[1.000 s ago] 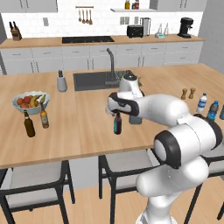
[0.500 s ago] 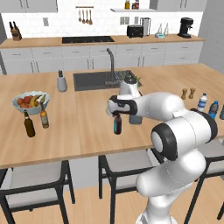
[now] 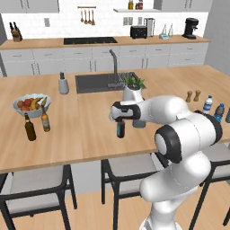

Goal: Move the plastic bottles in the middle to the plastics group, and the glass bottles in the middle to the glass group.

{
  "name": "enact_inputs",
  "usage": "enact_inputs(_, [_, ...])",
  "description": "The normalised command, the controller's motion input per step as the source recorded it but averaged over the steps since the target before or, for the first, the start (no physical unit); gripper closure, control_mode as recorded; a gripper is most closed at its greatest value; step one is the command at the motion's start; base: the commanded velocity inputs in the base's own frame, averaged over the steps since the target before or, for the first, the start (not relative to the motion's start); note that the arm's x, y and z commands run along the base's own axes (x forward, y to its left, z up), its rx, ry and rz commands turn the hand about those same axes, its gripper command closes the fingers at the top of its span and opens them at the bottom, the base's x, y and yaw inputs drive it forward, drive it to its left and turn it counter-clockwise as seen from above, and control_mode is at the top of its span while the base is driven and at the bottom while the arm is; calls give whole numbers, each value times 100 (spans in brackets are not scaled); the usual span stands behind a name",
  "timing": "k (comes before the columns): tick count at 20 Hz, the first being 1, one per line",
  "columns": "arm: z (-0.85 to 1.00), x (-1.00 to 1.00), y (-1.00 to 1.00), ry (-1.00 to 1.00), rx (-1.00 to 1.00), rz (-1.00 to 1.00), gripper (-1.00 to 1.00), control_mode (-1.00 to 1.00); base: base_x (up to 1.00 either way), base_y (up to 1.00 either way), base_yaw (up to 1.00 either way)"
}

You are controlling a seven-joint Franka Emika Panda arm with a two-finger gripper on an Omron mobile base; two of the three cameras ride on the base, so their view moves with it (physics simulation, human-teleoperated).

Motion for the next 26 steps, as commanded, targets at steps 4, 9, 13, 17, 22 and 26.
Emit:
enact_inputs(4, [-45,0,0,-6,0,0,-100,-100,0,0,0])
enact_inputs(9, [-19,17,0,-3,0,0,-100,-100,0,0,0])
enact_inputs(13, [0,16,0,-5,0,0,-100,-100,0,0,0])
enact_inputs(17, [0,1,0,-2,0,0,-100,-100,0,0,0])
enact_inputs(22, [-5,0,0,0,0,0,-100,-100,0,0,0])
enact_inputs(26, [-3,0,2,0,0,0,-100,-100,0,0,0])
